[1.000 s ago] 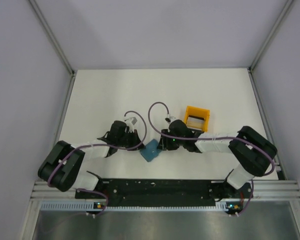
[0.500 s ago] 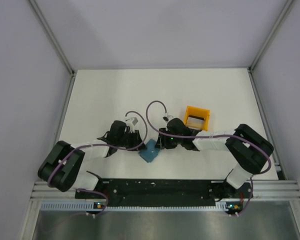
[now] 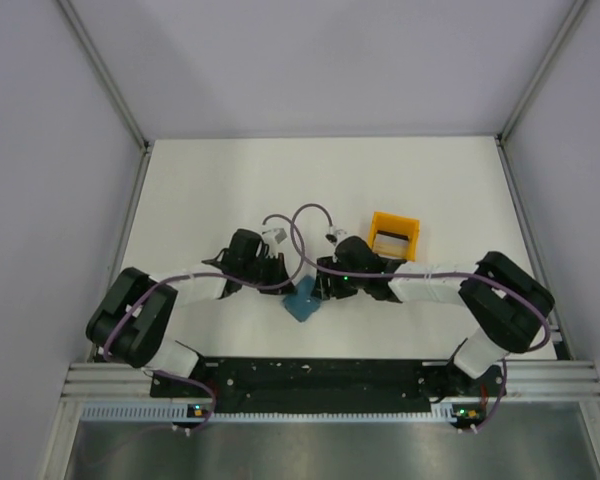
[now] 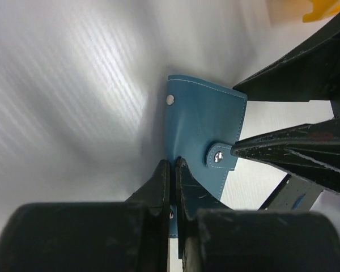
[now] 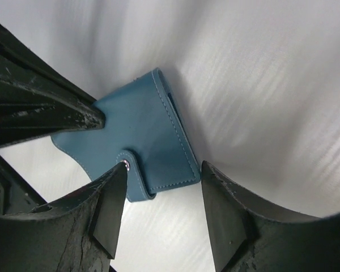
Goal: Put the credit cards into the card holder
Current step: Open the card holder at the center of the board.
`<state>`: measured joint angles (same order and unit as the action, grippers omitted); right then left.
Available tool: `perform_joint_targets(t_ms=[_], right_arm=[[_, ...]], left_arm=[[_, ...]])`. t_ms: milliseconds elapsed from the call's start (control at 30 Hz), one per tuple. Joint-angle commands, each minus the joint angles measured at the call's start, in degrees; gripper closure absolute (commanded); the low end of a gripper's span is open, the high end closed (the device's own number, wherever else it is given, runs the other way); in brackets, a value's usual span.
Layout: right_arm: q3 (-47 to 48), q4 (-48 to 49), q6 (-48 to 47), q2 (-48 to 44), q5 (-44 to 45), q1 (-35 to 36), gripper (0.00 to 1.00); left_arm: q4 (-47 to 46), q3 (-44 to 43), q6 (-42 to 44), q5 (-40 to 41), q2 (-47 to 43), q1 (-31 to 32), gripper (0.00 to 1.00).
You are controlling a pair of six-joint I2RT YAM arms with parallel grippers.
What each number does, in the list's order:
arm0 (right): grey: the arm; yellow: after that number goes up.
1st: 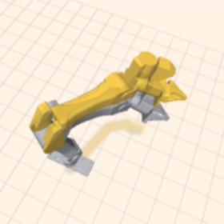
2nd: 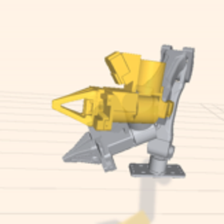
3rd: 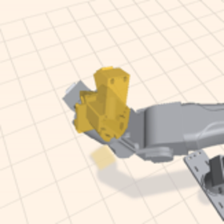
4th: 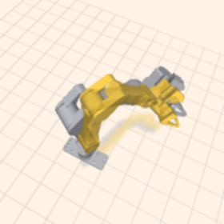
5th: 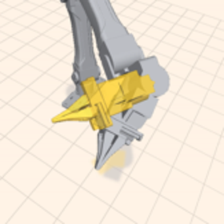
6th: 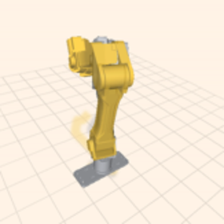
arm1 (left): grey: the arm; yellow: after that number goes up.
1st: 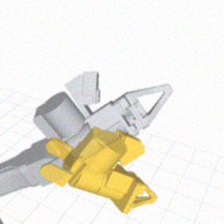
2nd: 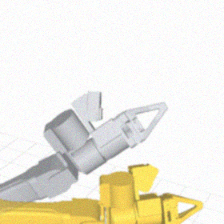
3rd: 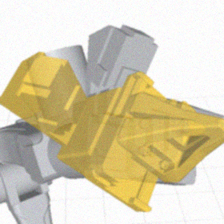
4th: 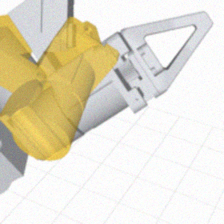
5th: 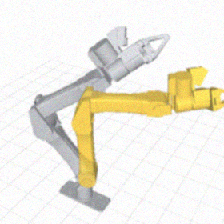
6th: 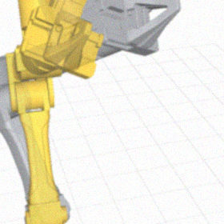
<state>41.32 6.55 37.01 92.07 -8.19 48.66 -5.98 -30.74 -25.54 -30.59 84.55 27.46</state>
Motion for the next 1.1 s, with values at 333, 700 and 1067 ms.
perform_joint_targets(t_ms=[333, 700, 1067], right_arm=[[-0.72, 2.69, -11.97, -8.59, -3.15, 0.73, 0.49], [-3.35, 12.44, -12.14, -3.84, -19.14, -4.28, 0.51], [-5.11, 14.44, -7.05, 1.79, -19.13, -4.89, 0.53]], left_arm=[[7.48, -10.83, 11.57, -6.05, 3.86, -1.62, 1.0], [1.32, -10.74, 10.86, -13.53, 9.22, -4.0, 1.0], [-0.35, -10.39, 10.68, -14.5, 11.42, -4.88, 1.0]])
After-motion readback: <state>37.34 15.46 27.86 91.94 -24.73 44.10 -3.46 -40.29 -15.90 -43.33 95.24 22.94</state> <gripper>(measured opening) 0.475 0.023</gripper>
